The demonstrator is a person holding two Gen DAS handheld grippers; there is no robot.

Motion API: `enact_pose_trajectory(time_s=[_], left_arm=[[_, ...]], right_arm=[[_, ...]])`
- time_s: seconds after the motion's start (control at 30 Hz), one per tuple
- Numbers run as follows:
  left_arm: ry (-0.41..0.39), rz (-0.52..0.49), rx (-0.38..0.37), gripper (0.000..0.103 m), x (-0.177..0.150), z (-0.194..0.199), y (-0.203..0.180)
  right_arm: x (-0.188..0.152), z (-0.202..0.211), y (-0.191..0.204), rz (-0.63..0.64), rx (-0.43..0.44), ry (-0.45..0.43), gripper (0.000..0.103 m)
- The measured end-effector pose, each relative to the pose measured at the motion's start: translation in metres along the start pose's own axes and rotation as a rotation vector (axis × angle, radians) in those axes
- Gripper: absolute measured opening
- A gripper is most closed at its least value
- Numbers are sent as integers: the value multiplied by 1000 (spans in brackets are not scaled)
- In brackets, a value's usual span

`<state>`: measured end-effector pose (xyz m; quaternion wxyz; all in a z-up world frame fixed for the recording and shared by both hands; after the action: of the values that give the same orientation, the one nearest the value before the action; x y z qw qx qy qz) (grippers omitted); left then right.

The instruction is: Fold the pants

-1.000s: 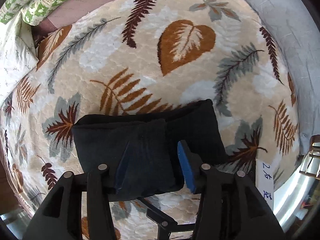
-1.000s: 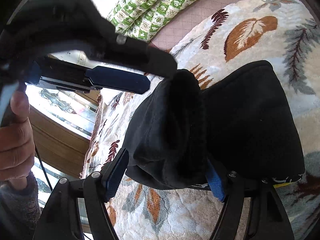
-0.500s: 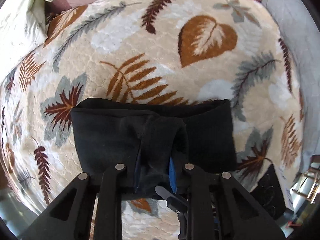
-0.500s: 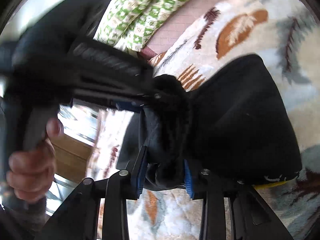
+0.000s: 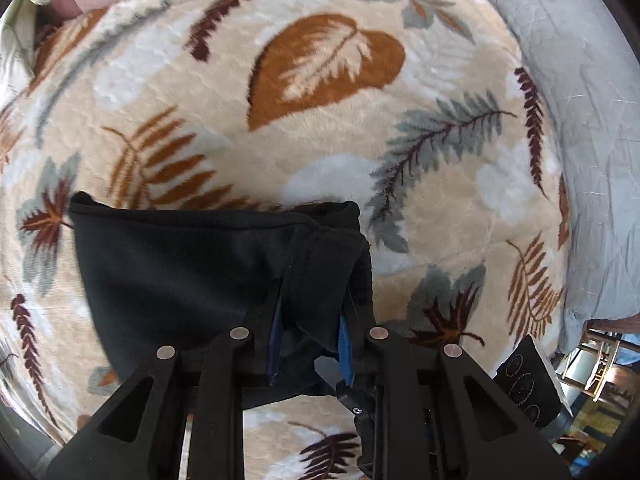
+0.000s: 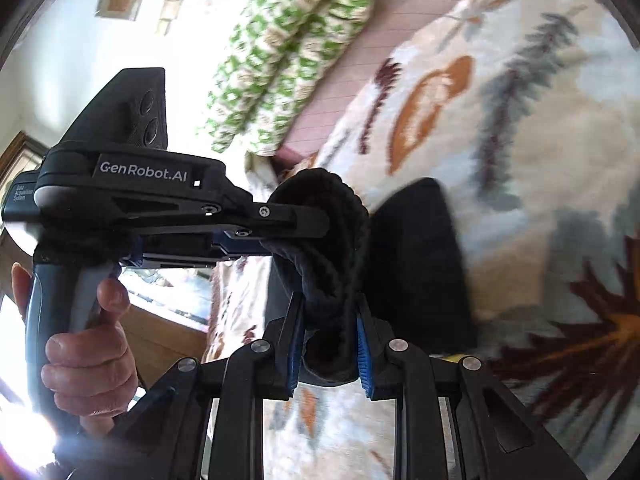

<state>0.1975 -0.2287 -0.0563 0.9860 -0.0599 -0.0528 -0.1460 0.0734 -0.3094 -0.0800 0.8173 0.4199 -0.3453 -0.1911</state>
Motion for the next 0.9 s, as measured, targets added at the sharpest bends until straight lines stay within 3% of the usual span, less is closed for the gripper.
enact_pose_trajectory(time_s=[0.07, 0.17, 0.27, 0.37, 0.47, 0.53, 0.67, 0.9], left_arm=[[4, 9, -15, 21, 0, -1, 2], [-8, 18, -82, 23, -4, 22, 12], [-45, 49, -165, 29, -14, 58, 30], [-139, 82, -215, 41, -29, 98, 60], [-256, 157, -221, 64, -51, 119, 100], [-300, 217, -212, 66, -73, 117, 125], [-288, 272, -253, 66, -110, 93, 154], [-270, 207, -240, 66, -135, 64, 144]], right_arm=[[0, -2, -12, -13, -47, 1, 24], [2, -1, -18, -29, -38, 30, 25], [7, 10, -10, -17, -20, 25, 43], [13, 30, -7, -13, -24, -20, 47], [21, 50, -2, -23, -49, -76, 52], [24, 59, 5, -8, -61, -81, 54], [23, 53, 29, 72, -79, -47, 59], [17, 31, 39, 142, -129, 20, 59]])
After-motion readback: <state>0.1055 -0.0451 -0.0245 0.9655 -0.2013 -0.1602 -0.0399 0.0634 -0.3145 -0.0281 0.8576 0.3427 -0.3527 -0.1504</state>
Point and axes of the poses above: each gripper's, at about its wrist camera, not at the fingertips, and z roughly against the way its jaws point, y to its left, x to its top, the point moved 1 cm from there along -z, roughly the way its jaws point, and after that the axes turned 7 degrees about -y, right-handed, at the moved point
